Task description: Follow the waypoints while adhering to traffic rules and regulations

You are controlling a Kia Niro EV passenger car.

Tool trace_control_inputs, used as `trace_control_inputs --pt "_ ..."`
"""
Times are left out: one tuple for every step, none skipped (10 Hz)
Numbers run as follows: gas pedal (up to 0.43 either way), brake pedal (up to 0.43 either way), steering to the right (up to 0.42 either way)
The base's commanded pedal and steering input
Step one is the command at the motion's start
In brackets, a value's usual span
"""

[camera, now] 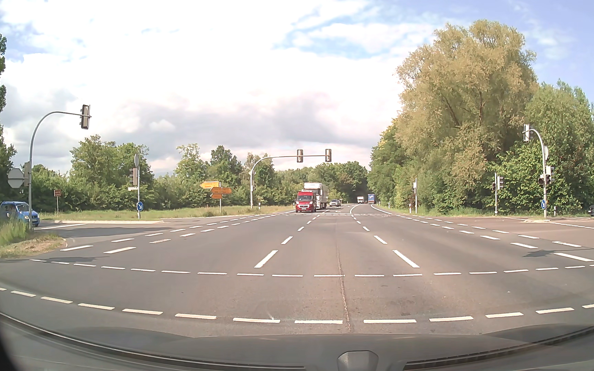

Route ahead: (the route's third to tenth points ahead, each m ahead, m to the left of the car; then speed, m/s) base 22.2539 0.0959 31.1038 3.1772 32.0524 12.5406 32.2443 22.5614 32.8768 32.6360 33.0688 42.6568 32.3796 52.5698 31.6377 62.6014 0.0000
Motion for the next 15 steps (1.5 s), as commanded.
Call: trace_control_inputs --pt "0.0 0.256 0.008" --pt "0.0 0.256 0.008" --pt "0.0 0.25 0.008" --pt "0.0 0.25 0.008" --pt "0.0 0.25 0.009" --pt "0.0 0.25 0.009" --pt "0.0 0.25 0.008" --pt "0.0 0.256 0.008" --pt "0.0 0.256 0.009" --pt "0.0 0.256 0.009" --pt "0.0 0.256 0.009" --pt "0.0 0.25 0.009" --pt "0.0 0.25 0.009" --pt "0.0 0.256 0.009" --pt "0.0 0.256 0.008"
